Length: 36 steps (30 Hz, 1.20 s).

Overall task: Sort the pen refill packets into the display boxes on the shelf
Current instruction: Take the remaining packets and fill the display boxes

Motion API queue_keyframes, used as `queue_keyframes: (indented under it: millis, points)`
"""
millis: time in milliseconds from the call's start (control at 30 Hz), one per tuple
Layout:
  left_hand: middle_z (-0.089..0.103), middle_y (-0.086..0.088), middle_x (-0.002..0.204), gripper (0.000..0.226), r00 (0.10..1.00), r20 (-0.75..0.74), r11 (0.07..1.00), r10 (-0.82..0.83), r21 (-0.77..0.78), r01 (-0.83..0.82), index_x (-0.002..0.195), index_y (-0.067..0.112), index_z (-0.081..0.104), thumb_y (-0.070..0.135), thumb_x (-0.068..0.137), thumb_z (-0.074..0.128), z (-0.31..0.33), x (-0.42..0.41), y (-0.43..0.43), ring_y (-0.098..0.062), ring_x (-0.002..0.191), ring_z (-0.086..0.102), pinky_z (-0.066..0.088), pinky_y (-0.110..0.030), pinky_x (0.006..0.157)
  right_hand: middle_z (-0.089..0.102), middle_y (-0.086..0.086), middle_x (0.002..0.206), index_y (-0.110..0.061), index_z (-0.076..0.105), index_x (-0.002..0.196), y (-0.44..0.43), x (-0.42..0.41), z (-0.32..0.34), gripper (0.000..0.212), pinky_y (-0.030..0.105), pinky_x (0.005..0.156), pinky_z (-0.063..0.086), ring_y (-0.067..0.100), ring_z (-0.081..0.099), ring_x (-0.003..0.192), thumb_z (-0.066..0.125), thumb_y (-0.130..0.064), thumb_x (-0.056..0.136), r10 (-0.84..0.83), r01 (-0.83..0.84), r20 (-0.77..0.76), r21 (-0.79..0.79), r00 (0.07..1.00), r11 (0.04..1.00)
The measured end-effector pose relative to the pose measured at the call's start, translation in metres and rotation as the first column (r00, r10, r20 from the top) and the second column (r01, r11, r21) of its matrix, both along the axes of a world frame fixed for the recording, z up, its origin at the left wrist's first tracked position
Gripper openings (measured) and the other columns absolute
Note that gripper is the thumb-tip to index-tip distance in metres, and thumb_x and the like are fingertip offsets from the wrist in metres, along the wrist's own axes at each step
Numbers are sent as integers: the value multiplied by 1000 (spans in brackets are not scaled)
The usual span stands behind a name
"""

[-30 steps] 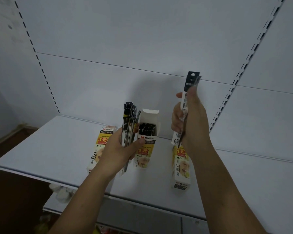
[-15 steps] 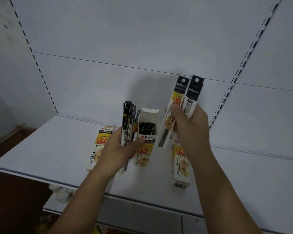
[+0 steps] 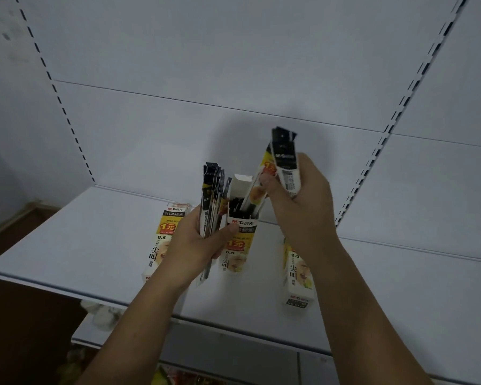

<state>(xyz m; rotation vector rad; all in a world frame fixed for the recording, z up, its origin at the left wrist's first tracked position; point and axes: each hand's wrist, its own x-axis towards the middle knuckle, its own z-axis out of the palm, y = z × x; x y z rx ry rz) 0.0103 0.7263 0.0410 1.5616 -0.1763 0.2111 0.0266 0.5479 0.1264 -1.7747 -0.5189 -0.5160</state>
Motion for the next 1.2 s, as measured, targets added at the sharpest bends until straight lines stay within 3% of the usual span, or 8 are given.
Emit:
queue_keyframes:
  millis: [233,433,567,700,833,933,1100,1200]
  points:
    - [64,-4,69,10,1000,-17,1000,20,15,-19,90,35,70,27,91,76,-2,1,2,-23,59,55,49,-41,58,66,-29,76,-19,60,99,-4,0,-2,5,6,57,41,-5,62,66,63,-21,103,-8,6,-9,-160,1000,987]
    - [67,2,69,17,1000,-11,1000,13,20,-13,88,38,71,23,93,75,0,0,-1,-20,59,56,49,-39,58,72,-19,81,-12,60,99,-13,0,11,5,10,64,47,-3,68,73,63,-11,102,-19,22,51,-59,999,998]
    - [66,2,68,17,1000,-19,1000,13,20,-12,89,36,71,20,94,75,-2,1,0,-21,59,55,48,-39,59,76,-8,81,-16,60,100,-13,2,7,4,28,69,58,10,73,75,62,-16,104,8,-11,-21,-130,1000,991]
    - [67,3,68,8,1000,-26,1000,13,6,-13,98,25,69,21,93,75,-2,0,-1,-20,59,55,49,-40,60,73,-17,78,-23,57,96,-11,1,1,12,8,57,43,1,66,66,63,-15,103,11,-20,-51,-180,999,984]
    - [67,3,68,14,1000,-24,1000,11,2,-11,100,21,69,27,90,76,-1,-1,-1,-20,59,55,48,-39,59,74,-9,85,-15,60,102,-13,-5,12,6,20,66,57,7,74,74,65,-10,102,-56,55,85,12,995,998]
    - [68,6,70,10,1000,-23,1000,11,7,-11,101,22,69,21,94,75,-2,-1,-1,-18,59,55,47,-39,60,71,-19,80,-18,60,97,-16,-8,25,13,14,64,52,4,70,71,67,-8,100,-145,125,170,122,975,985]
    - [66,3,69,9,1000,-22,1000,16,7,-15,98,24,69,20,93,75,-1,-1,-1,-20,59,55,48,-39,60,65,-34,72,-14,58,95,-8,-10,19,13,5,63,43,-9,64,67,66,-6,100,-66,66,107,0,992,998]
    - [67,2,68,11,1000,-20,1000,18,4,-18,93,33,70,24,91,76,1,-2,-2,-19,59,56,49,-40,59,63,-39,73,-17,56,96,-6,-9,15,13,6,60,41,-8,60,66,66,-11,101,-77,83,116,-45,990,996]
